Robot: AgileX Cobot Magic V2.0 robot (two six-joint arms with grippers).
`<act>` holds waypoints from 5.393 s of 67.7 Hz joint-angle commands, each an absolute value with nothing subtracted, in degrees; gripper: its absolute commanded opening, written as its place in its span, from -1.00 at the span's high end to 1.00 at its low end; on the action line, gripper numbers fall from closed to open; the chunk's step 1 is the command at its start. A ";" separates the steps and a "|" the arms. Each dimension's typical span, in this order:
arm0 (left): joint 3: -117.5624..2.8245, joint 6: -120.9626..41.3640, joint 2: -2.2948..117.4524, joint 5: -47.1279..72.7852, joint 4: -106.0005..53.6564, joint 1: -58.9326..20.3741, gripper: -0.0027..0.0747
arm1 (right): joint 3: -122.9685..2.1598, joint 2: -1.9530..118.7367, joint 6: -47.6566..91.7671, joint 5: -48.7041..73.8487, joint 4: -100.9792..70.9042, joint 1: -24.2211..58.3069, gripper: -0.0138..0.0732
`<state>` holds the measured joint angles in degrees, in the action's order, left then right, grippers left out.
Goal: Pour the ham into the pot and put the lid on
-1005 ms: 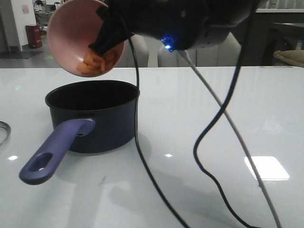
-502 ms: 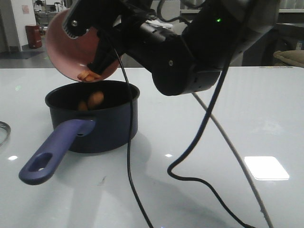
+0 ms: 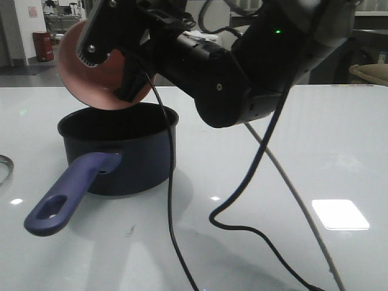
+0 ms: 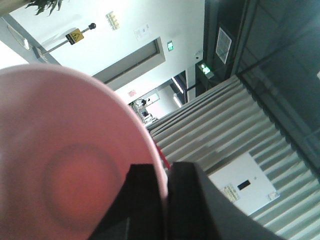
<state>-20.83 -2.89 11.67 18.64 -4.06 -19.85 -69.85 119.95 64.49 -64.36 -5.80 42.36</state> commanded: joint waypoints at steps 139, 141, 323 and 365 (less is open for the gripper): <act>-22.43 -2.57 12.29 14.32 -4.27 -20.39 -0.57 | -71.96 104.04 5.73 30.79 -14.18 6.75 -0.19; -22.43 -2.57 12.29 14.32 -4.27 -20.39 -0.57 | -71.96 104.04 5.73 30.81 -14.18 6.75 -0.27; -34.95 10.82 31.28 21.97 5.34 -12.31 -0.85 | -13.61 10.22 10.76 9.25 -14.58 18.83 0.34; -53.74 12.60 73.19 37.86 0.00 6.08 -0.85 | -13.61 10.22 10.76 9.25 -14.58 18.83 0.34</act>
<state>-48.68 12.00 68.75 38.04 0.00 6.08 -12.16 9.77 10.05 13.58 -14.18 18.75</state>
